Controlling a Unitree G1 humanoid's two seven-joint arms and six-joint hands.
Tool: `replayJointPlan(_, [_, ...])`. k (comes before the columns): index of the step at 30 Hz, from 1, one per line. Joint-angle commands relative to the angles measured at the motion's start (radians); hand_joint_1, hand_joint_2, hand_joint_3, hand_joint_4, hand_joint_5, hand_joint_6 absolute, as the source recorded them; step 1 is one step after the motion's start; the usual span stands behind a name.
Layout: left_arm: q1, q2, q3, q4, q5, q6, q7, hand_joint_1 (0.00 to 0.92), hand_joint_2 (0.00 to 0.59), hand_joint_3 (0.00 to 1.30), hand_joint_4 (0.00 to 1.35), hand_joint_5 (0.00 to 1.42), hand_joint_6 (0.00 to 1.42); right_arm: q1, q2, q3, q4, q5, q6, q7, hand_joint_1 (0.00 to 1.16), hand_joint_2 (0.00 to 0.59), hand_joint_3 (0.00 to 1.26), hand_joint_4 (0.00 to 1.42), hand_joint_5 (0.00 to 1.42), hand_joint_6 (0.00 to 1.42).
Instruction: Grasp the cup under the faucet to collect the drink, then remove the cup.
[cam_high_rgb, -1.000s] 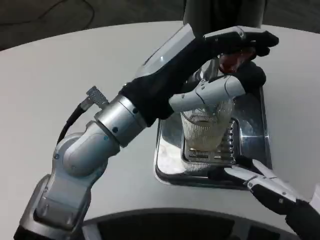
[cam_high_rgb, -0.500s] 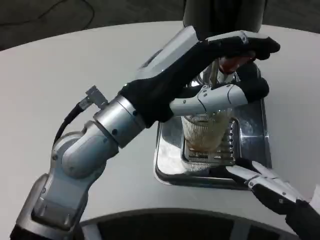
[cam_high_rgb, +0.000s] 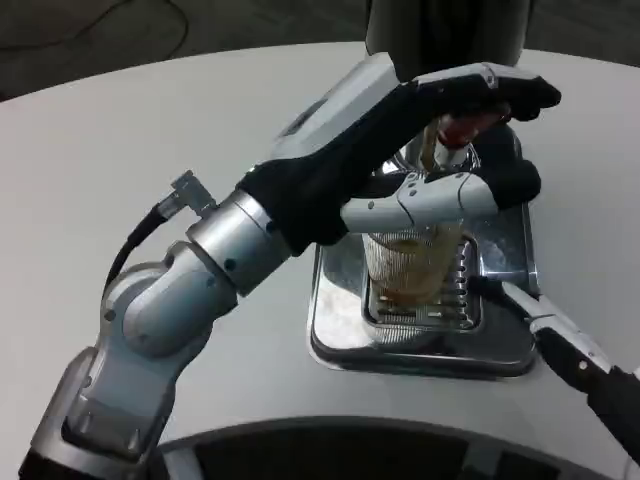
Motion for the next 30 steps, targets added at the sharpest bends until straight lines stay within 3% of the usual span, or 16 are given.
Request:
replayJointPlan(1, [0.021,0.014,-0.021,-0.013,0.009,-0.013,-0.028,0.000,0.091,0.33,0.30,0.30,0.18,-0.030,0.031,0.031,0.057,-0.001,0.019,-0.041,0.85,0.233,0.06,0.04,0.00,0.03])
replayJointPlan(6, [0.026,0.014,-0.021,-0.017,0.011,-0.013,-0.027,0.000,0.091,0.33,0.30,0.30,0.18,-0.060,0.054,0.054,0.114,0.005,0.023,-0.072,0.85,0.224,0.05,0.03,0.00,0.03])
replayJointPlan(17, [0.031,0.015,-0.021,-0.026,0.016,-0.009,-0.024,0.000,0.091,0.34,0.30,0.30,0.18,-0.150,0.110,0.099,0.320,0.018,-0.045,-0.180,0.84,0.209,0.04,0.03,0.00,0.06])
replayJointPlan(30, [0.032,0.020,-0.026,-0.023,0.029,-0.014,-0.022,0.000,0.091,0.34,0.31,0.30,0.18,-0.337,0.181,0.165,0.575,-0.030,-0.085,-0.331,0.84,0.196,0.03,0.02,0.00,0.08])
